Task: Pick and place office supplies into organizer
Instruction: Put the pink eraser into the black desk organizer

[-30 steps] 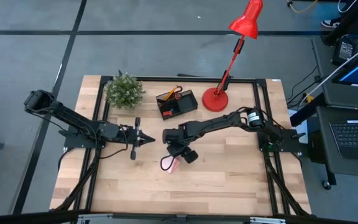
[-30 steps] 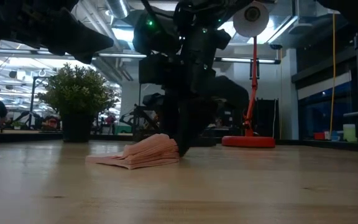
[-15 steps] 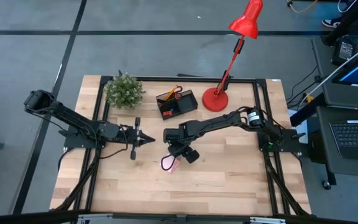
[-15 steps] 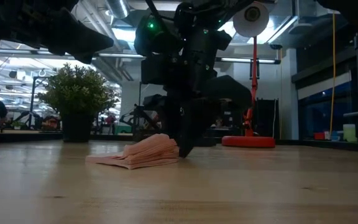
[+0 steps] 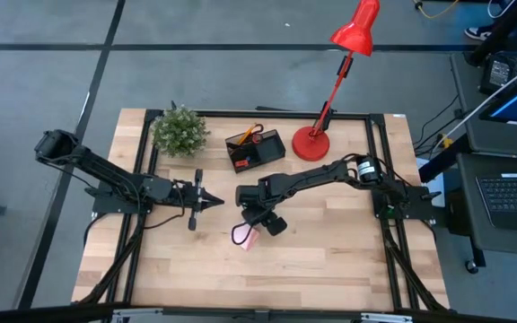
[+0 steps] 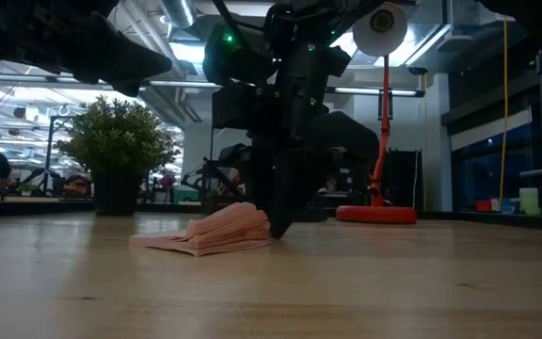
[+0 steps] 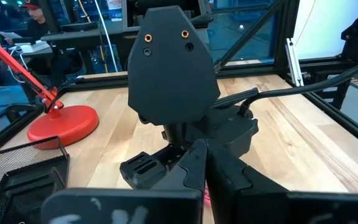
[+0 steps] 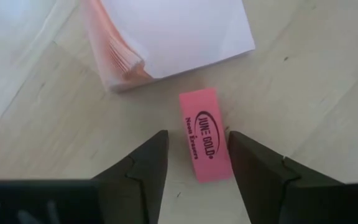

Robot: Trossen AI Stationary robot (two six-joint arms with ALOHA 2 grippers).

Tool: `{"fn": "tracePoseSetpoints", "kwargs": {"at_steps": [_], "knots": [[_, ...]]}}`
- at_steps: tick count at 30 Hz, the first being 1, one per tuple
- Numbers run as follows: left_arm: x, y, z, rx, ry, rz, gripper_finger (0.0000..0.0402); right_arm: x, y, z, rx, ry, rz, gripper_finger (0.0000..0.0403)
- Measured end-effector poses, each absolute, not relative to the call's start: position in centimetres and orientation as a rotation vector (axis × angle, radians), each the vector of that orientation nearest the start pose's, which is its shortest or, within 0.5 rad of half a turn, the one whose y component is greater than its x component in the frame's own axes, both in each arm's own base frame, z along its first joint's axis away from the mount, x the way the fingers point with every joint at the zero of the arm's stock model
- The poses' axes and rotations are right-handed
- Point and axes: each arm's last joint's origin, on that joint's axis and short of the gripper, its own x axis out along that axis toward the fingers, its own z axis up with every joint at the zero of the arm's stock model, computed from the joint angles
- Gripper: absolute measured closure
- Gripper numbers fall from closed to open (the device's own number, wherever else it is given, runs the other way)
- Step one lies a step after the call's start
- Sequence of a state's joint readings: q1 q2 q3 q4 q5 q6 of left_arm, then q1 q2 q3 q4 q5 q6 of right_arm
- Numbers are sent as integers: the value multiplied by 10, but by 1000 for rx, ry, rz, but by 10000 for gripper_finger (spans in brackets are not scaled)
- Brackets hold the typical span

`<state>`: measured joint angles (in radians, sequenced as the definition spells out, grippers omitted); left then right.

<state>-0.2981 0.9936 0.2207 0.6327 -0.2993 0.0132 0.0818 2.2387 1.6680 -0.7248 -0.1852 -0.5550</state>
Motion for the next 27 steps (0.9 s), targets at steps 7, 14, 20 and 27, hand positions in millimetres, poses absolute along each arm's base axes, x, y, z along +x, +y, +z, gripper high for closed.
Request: {"fn": "tracePoseSetpoints", "kwargs": {"at_steps": [7,14,20,27], "knots": [[182,-47,183,54,134,0,398,448,42,137,-382,1188,557,255],[182,-47,183,54,134,0,398,448,42,137,-385,1181,553,315],[182,-47,183,54,134,0,399,448,42,137,-388,1182,549,340],[182,-47,183,54,134,0,400,448,42,137,-368,1189,535,331]]}}
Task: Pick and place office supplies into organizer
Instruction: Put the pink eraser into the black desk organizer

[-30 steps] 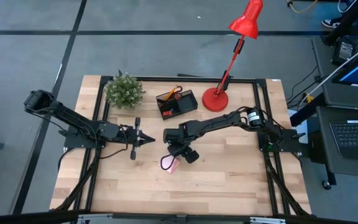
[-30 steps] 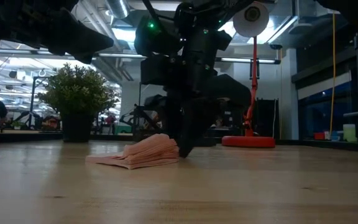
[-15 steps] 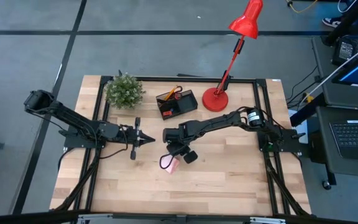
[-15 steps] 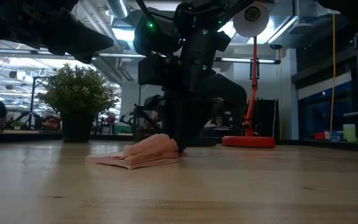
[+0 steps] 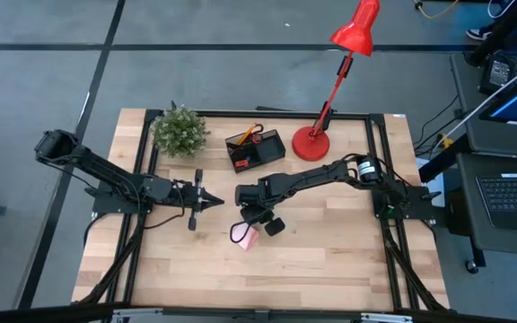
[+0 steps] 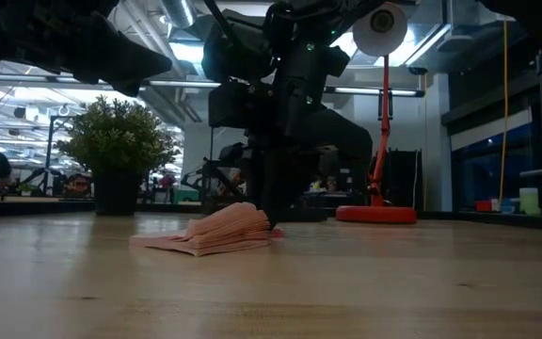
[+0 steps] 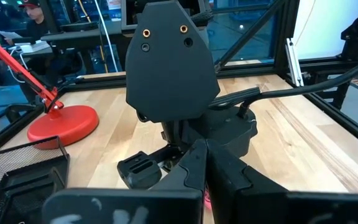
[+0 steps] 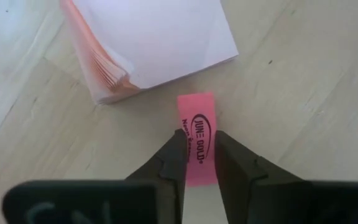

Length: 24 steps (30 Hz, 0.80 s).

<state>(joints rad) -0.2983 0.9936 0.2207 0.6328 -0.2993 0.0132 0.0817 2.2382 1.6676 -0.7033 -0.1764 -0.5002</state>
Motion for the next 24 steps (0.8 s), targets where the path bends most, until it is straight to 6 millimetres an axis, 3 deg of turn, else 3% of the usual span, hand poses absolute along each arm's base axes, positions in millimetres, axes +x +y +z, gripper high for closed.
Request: {"fn": "tracePoseSetpoints", "kwargs": {"at_steps": [11,24], "knots": [[182,-47,183,54,134,0,400,447,42,140,-368,1189,531,329],[182,-47,183,55,135,0,399,440,34,193,-329,1088,469,329]]}}
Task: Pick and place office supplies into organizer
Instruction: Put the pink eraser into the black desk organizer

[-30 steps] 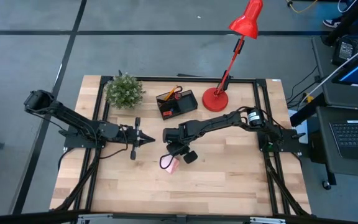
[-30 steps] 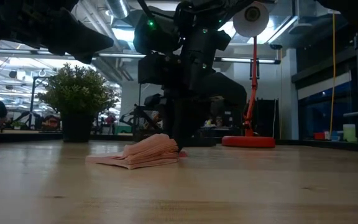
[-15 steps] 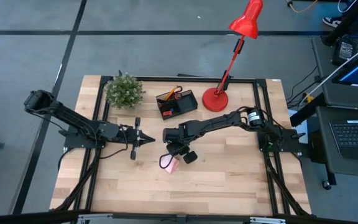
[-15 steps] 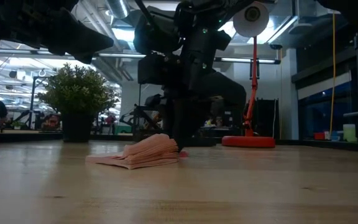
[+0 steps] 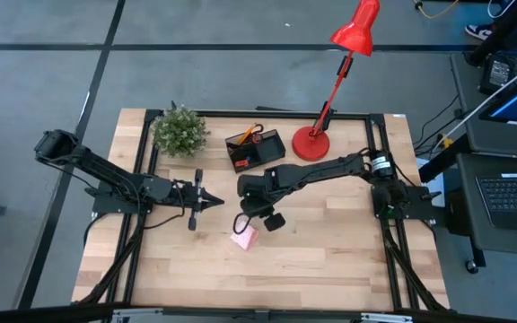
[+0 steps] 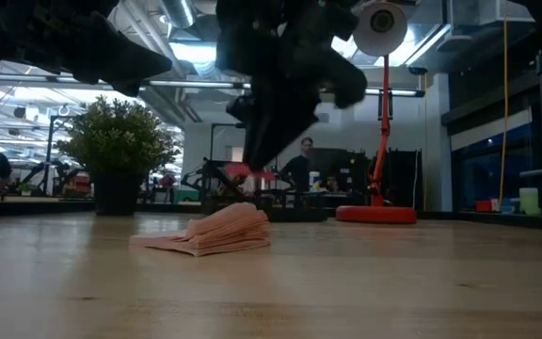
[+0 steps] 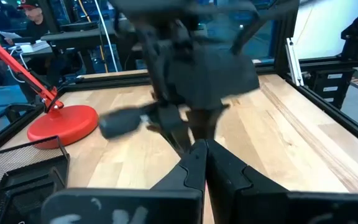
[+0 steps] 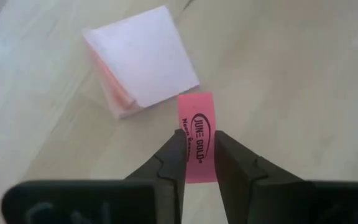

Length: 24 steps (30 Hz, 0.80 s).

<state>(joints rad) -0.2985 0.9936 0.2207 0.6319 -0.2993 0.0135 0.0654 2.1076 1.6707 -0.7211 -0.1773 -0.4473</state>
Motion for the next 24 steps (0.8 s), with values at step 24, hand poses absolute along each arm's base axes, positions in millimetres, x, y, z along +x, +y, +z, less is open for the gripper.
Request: {"fn": "tracePoseSetpoints", "kwargs": {"at_steps": [24], "knots": [[182,-47,181,62,158,0,397,389,-24,216,-176,697,280,329]]}}
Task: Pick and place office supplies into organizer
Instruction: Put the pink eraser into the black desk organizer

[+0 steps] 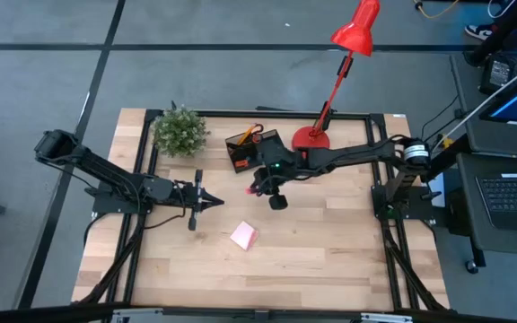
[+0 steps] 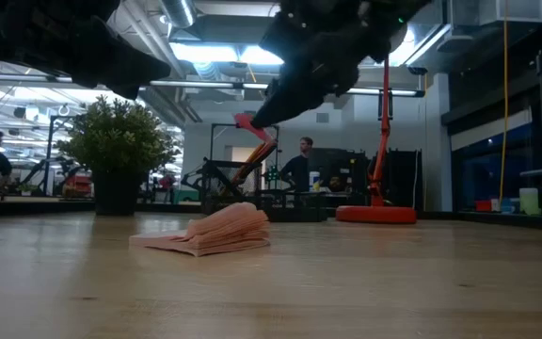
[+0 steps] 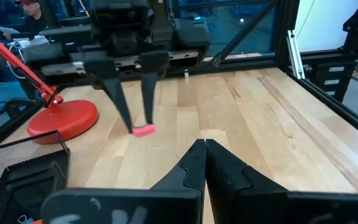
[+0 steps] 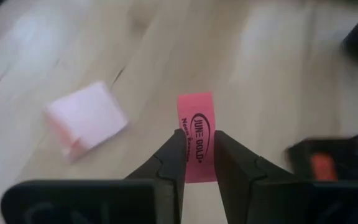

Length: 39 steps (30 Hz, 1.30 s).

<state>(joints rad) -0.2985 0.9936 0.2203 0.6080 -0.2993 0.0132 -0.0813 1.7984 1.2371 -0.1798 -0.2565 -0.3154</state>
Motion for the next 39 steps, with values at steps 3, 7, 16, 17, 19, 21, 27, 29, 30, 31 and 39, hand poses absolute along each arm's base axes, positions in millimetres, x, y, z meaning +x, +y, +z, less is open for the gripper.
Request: {"fn": "tracePoseSetpoints", "kwargs": {"at_steps": [3,7,16,17,19,21,27,29,30,31,39], "knots": [[182,-47,181,61,157,0,400,385,-28,212,-193,595,257,329],[182,-47,181,61,157,0,399,383,-31,202,-187,533,233,329],[182,-47,181,62,156,12,400,371,-33,184,-168,359,193,329],[182,-46,181,62,156,18,400,370,-34,182,-159,342,185,329],[182,-46,181,64,156,34,400,368,-37,183,-142,295,165,329],[181,-45,181,65,155,65,398,368,-41,184,-123,289,138,329],[181,-40,181,55,148,253,400,367,-45,182,-103,316,-4,329],[181,-39,182,57,147,274,399,367,-46,182,-109,319,-24,329],[180,-39,181,57,148,277,398,367,-46,182,-115,319,-30,329],[180,-39,181,58,150,277,398,367,-46,182,-121,320,-33,329],[180,-39,181,60,154,278,398,366,-57,183,-126,314,-63,329]]}}
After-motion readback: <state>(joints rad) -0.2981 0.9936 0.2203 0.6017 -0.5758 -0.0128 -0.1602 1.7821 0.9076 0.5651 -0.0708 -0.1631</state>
